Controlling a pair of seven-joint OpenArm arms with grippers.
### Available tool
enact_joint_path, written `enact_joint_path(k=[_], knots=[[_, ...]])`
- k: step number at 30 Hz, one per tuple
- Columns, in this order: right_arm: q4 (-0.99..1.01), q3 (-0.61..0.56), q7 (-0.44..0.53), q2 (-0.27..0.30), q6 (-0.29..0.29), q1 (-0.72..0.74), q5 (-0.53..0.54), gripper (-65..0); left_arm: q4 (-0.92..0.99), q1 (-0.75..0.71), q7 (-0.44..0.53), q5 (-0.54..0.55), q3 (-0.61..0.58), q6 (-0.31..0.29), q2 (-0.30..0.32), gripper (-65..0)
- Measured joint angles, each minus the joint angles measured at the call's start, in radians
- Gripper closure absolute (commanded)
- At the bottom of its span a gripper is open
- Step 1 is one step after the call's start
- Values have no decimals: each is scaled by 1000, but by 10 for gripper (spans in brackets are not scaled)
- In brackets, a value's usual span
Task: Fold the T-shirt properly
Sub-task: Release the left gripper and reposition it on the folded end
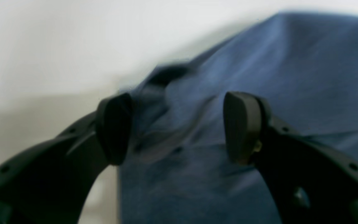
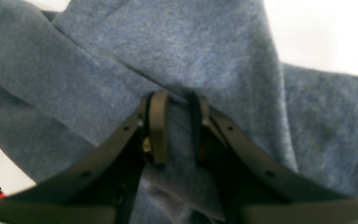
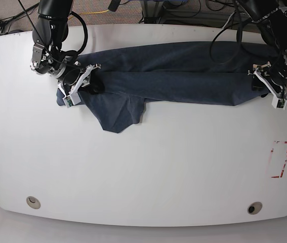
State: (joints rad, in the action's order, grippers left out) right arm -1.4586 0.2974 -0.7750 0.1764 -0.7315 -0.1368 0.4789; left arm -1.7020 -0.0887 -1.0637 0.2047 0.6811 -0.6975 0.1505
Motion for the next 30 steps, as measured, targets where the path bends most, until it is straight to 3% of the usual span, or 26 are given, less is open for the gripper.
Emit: enact_joint_path(k=[5, 12, 22, 28, 30], knots=[[2, 0, -2, 1, 0, 0, 0, -135, 109, 2, 66, 17, 90, -2, 84, -421], [2, 0, 3, 1, 0, 0, 0, -135, 237, 15, 73, 25, 183, -5, 172, -421], [2, 0, 5, 2, 0, -3, 0, -135, 332, 70, 107, 18, 291, 3, 259, -421], [2, 0, 5, 1, 1, -2, 1, -133, 330, 66, -23, 251, 283, 0, 312, -419], [2, 0, 5, 2, 1, 0, 0, -133, 328, 64, -54, 285, 283, 0, 323, -419]])
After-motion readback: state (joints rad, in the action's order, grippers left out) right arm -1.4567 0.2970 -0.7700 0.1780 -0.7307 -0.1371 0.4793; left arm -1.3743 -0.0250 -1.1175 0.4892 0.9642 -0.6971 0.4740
